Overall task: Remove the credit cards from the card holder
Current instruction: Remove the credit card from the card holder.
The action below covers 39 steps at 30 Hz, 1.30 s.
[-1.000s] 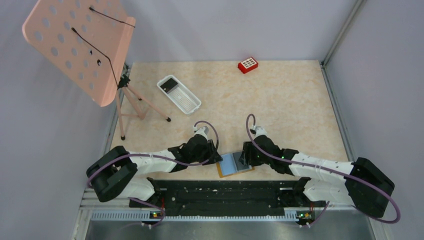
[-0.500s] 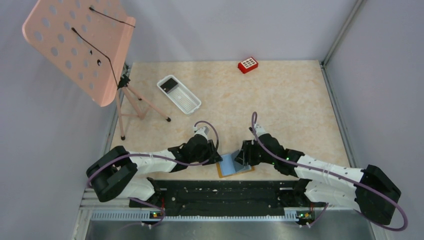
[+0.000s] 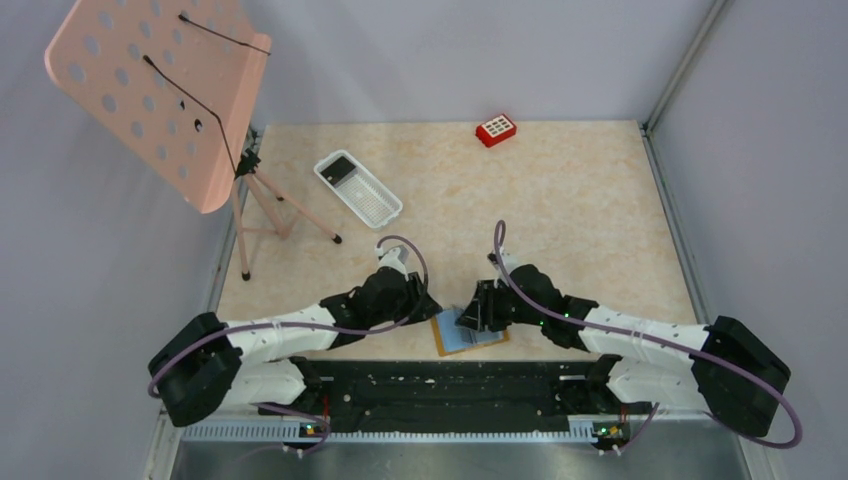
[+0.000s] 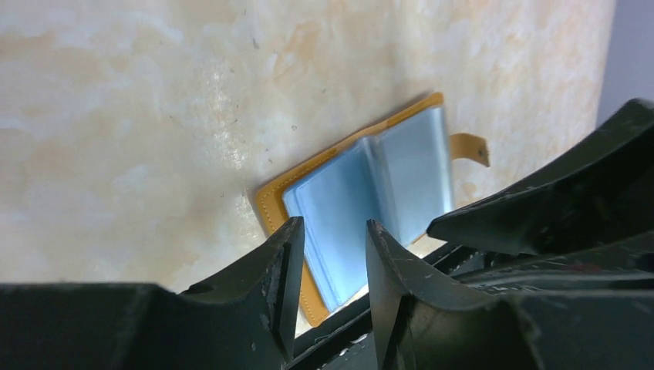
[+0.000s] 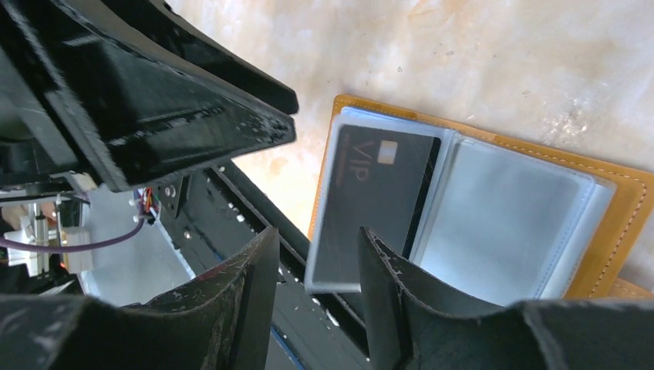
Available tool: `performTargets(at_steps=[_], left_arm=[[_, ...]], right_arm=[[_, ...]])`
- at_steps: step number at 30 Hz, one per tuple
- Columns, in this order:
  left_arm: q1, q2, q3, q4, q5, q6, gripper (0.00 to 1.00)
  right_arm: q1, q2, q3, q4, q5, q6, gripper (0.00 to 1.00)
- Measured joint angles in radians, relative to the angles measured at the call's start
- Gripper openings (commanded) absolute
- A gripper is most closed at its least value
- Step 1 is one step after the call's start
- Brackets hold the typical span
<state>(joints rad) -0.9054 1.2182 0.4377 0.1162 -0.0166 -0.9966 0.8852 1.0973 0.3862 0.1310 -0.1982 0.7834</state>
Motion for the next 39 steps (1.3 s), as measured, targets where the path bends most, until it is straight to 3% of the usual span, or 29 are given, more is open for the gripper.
performTargets(at_steps=[8, 11, 23, 39], left_arm=[[0.0, -0.115, 0.0, -0.047, -0.052, -0.001, 0.38], [0.0, -0.107, 0.0, -0.049, -0.045, 0.0, 0.31], [-0.002, 0.154, 0.005, 0.072, 0.137, 0.013, 0.01], [-0.004, 0.172, 0.008, 0.086, 0.14, 0.014, 0.0]], right_arm=[[0.0, 0.002, 0.0, 0.005, -0.002, 0.002, 0.37], [-0.001, 0.005, 0.0, -0.007, 0.022, -0.003, 0.36], [-0.011, 0.096, -0.018, 0.024, 0.038, -0.003, 0.35], [-0.013, 0.168, -0.006, 0.019, 0.074, 0.002, 0.37]])
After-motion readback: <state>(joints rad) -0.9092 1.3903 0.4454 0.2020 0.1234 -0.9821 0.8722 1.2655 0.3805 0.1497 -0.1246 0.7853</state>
